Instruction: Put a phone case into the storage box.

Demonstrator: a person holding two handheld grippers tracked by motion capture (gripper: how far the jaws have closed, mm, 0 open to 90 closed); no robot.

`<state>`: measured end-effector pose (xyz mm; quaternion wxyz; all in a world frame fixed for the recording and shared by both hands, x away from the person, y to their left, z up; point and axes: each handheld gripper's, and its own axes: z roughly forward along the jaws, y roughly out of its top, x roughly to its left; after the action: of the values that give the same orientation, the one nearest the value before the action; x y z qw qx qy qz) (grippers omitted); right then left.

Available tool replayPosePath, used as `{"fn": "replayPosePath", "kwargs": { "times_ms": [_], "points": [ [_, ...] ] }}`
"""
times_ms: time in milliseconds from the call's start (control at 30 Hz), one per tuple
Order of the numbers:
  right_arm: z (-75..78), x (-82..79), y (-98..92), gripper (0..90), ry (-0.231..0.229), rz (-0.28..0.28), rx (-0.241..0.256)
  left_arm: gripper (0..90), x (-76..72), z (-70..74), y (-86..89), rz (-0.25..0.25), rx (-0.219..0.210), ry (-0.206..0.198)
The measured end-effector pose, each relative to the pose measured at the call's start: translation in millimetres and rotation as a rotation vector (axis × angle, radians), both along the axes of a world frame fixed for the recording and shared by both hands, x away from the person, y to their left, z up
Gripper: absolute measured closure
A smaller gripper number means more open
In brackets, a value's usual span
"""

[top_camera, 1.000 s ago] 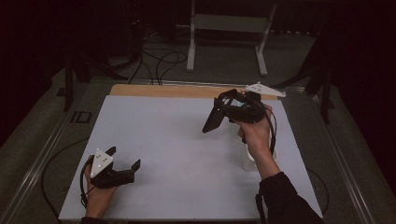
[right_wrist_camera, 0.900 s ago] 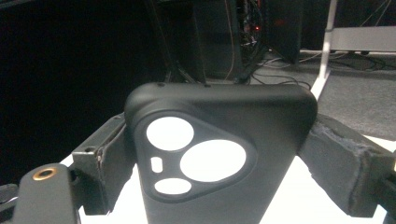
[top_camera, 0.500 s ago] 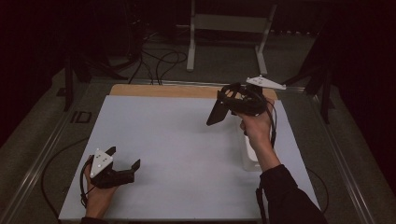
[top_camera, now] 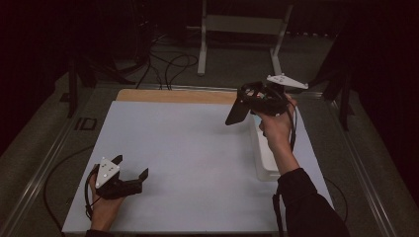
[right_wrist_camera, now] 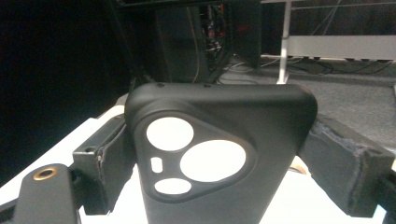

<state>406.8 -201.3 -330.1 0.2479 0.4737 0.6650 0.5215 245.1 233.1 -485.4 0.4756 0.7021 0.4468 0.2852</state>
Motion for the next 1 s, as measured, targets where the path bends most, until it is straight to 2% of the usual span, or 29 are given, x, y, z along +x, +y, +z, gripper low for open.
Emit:
{"fn": "replayPosePath", "kwargs": {
  "times_ms": [367,733,1000],
  "points": [
    [3.7,8.6,-14.5,14.2,-0.005,-0.061,-0.007,0.3,-0.4,0.4,0.1,0.000,0.000,-0.002],
    [5.3,14.9,-37.6,14.1,0.003,-0.131,-0.021,0.3,-0.5,0.5,0.0,0.000,0.000,-0.002],
    [1.0,18.2,-48.8,14.1,0.010,-0.171,-0.055,0.3,-0.7,0.6,-0.1,-0.001,0.001,-0.004]
  ]
}}
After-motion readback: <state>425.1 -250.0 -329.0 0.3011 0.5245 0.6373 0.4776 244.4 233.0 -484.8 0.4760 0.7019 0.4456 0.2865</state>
